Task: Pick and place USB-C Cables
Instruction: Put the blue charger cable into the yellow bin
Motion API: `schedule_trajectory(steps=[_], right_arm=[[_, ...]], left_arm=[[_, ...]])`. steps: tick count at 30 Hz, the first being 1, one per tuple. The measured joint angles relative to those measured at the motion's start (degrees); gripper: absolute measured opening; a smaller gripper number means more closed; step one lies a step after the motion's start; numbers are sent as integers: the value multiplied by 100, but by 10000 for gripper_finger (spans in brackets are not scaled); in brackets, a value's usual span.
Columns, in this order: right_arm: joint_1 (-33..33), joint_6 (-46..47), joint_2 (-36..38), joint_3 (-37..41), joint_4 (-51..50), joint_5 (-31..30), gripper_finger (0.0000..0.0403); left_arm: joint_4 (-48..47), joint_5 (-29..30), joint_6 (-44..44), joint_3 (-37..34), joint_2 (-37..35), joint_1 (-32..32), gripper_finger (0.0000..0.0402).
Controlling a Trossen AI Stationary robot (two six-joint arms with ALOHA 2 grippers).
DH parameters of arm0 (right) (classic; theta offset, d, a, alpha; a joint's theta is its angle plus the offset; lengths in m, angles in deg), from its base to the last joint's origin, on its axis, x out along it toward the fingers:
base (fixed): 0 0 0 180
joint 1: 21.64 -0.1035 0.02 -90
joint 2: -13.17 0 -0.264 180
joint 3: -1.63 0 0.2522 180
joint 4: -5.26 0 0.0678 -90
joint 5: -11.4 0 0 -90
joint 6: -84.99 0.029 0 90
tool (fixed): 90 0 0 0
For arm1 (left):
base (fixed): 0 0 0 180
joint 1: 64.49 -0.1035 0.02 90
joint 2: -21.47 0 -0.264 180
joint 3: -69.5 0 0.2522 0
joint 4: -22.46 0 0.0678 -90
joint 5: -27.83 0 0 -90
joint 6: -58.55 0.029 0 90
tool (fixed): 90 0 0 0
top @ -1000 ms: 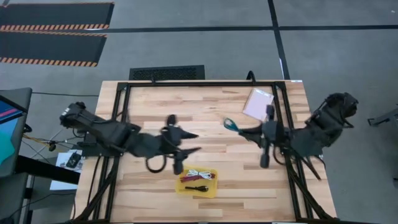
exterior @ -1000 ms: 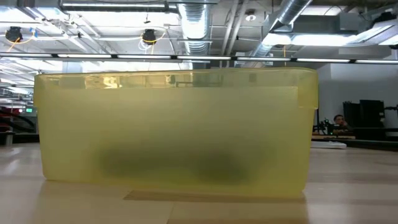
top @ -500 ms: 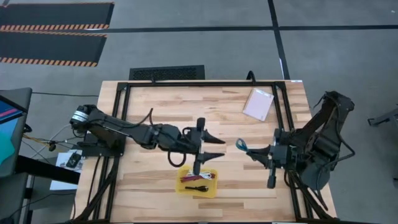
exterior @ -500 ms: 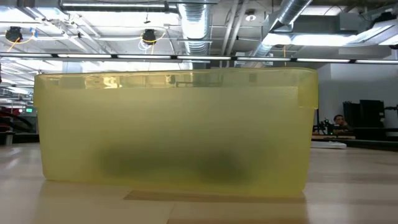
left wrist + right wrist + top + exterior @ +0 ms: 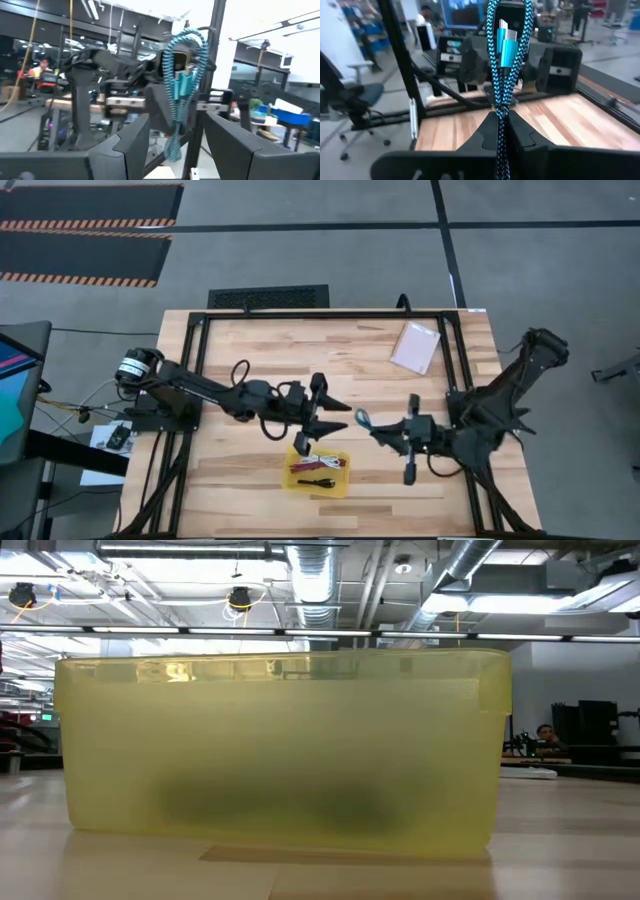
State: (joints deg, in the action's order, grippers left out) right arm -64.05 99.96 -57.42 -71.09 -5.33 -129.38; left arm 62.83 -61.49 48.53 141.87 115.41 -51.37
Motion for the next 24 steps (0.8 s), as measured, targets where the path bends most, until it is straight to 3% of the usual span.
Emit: schedule_trajectory(steps=[4,9,24], right_arm=[[370,-270,4,218,766,586,22],[661,-283,2,241,784,1172,17],[1042,-187,-300,242,843,1619,24]], left_arm=[[-33,-60,-10,0,-7,4,179],[-44,-53,-6,0,-7,5,179],[-62,-19,0,0,-7,7,179]])
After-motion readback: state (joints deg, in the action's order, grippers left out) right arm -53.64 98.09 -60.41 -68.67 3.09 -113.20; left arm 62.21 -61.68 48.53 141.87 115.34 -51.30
